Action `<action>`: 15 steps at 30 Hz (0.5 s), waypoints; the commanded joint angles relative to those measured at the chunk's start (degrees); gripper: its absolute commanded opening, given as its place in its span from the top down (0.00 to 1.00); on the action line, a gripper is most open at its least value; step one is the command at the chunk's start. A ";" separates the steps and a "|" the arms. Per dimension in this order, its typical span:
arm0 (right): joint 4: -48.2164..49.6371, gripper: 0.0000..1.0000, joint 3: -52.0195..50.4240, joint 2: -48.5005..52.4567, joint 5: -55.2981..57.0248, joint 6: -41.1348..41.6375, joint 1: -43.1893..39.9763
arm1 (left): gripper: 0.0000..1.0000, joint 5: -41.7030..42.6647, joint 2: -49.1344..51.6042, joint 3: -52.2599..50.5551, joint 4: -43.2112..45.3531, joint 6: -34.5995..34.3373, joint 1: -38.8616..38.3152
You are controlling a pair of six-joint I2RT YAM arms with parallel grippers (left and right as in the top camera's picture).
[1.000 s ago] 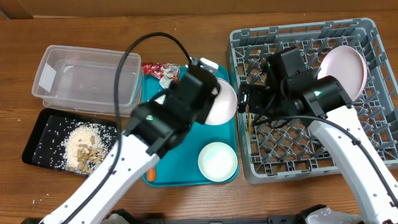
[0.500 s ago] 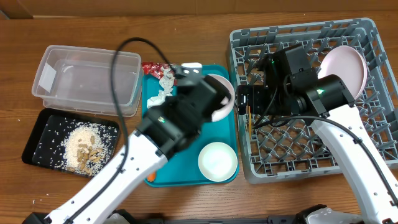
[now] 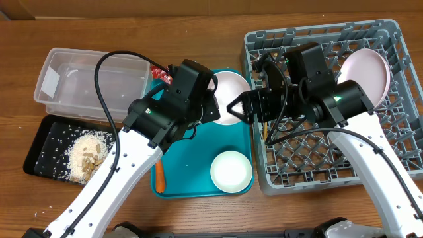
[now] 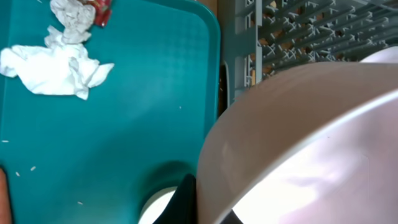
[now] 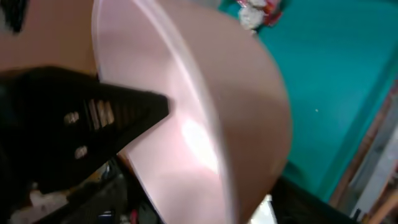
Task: Sort waste into correct bins and load items into the dishwasher
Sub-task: 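Bring the emptied bowl with the left gripper toward the right gripper, then hand the bowl from the left gripper to the right gripper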
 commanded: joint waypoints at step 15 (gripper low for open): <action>2.51 0.96 0.87 -0.02 18.86 9.88 0.66 | 0.96 10.10 0.35 0.46 0.17 1.25 -0.79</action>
